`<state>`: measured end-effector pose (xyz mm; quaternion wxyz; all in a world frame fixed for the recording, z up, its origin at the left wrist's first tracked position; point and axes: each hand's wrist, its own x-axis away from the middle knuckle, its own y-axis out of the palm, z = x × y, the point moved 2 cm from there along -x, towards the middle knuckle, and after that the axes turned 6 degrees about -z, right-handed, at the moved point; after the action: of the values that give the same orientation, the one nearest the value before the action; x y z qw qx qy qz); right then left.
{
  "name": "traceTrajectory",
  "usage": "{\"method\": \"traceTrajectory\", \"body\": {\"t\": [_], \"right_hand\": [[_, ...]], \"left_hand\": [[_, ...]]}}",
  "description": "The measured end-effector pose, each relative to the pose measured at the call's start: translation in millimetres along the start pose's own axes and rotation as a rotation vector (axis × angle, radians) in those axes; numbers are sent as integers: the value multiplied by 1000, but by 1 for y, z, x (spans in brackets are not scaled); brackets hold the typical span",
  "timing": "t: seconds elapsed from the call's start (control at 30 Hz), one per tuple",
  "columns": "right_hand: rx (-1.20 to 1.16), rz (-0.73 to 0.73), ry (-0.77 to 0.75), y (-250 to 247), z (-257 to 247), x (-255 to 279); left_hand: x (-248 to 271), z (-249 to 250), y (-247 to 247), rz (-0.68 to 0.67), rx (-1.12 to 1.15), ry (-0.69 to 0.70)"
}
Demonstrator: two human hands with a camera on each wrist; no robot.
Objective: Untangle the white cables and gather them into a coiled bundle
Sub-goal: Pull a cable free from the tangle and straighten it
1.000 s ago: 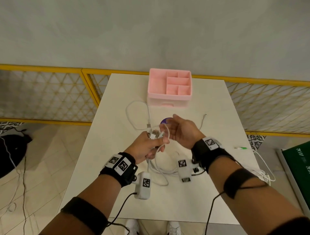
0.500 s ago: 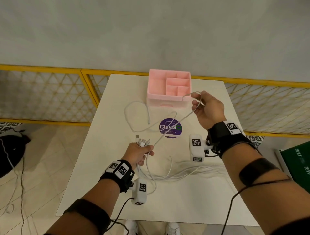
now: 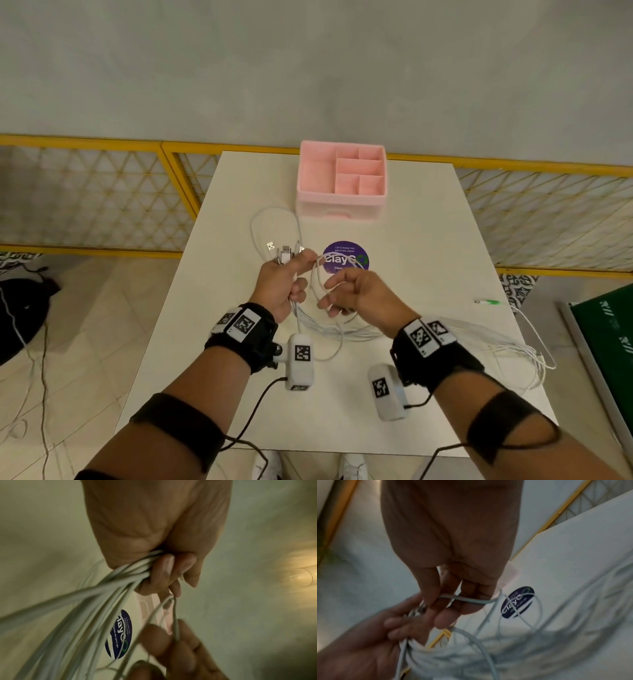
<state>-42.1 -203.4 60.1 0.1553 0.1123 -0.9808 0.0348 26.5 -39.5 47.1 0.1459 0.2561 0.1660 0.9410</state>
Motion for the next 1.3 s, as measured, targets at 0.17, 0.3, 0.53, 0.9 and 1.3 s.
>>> {"method": "traceTrajectory", "body": {"t": [0.17, 0.3, 0.53, 0.9, 1.3], "right_hand": [[-53, -47, 71, 15, 12, 0], [-160, -77, 81, 14, 3, 1], [-430, 355, -133, -39, -22, -1], [-36, 1159, 310, -239, 48, 94], [446, 342, -131, -56, -5, 34]], "left_hand": [[4, -6, 2, 8, -150, 20], [6, -14, 1, 18, -214, 46], [9, -19, -7, 62, -171, 42], [13, -19, -28, 213, -20, 42], [19, 3, 2, 200, 170, 74]]}}
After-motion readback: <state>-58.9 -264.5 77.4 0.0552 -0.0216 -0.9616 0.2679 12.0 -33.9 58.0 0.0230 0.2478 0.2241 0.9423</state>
